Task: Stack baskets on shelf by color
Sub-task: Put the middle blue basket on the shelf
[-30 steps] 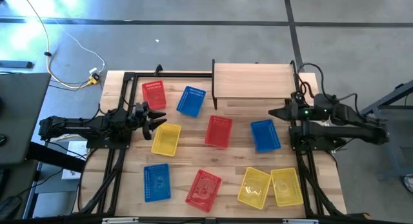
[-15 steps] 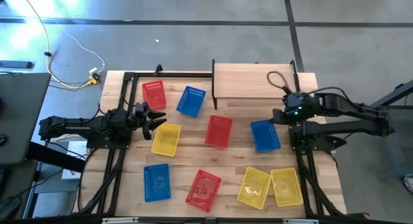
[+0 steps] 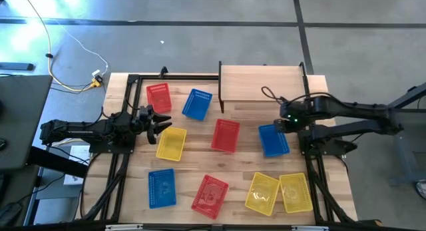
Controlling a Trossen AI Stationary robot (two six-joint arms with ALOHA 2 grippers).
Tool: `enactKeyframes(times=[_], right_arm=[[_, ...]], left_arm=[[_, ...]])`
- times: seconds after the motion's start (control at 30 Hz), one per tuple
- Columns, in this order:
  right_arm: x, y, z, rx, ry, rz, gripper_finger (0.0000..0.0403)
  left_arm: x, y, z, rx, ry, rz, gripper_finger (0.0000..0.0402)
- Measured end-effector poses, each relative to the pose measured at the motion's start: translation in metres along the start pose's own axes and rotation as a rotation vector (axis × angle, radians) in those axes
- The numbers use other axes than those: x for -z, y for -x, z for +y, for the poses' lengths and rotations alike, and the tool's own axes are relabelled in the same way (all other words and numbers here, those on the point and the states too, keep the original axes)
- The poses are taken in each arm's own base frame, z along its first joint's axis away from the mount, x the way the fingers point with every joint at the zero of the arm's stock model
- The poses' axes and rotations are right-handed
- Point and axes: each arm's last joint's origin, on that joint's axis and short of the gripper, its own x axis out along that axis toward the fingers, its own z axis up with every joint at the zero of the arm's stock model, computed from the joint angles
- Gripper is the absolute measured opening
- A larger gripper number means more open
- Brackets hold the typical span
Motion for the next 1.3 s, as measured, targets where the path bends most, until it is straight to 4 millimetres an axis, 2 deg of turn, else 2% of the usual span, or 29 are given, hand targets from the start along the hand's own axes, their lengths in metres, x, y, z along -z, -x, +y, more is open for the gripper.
enactKeyframes(times=[0.3,0.57,0.87,1.3], right_arm=[[-0.002,-0.03,0.006,0.167,0.005,0.05,0.0118],[0.012,-0.05,0.005,0.241,0.044,0.056,0.0118],[0.021,-0.054,0.006,0.251,0.038,-0.032,0.0118],[0.027,-0.054,0.007,0.251,0.056,-0.049,0.0118]], left_arm=[[0.0,0.0,0.0,0.0,0.0,0.0,0.0156],[0.0,0.0,0.0,0.0,0.0,0.0,0.0156],[0.0,0.0,0.0,0.0,-0.001,0.001,0.0156],[0.0,0.0,0.0,0.0,-0.001,0.001,0.0156]])
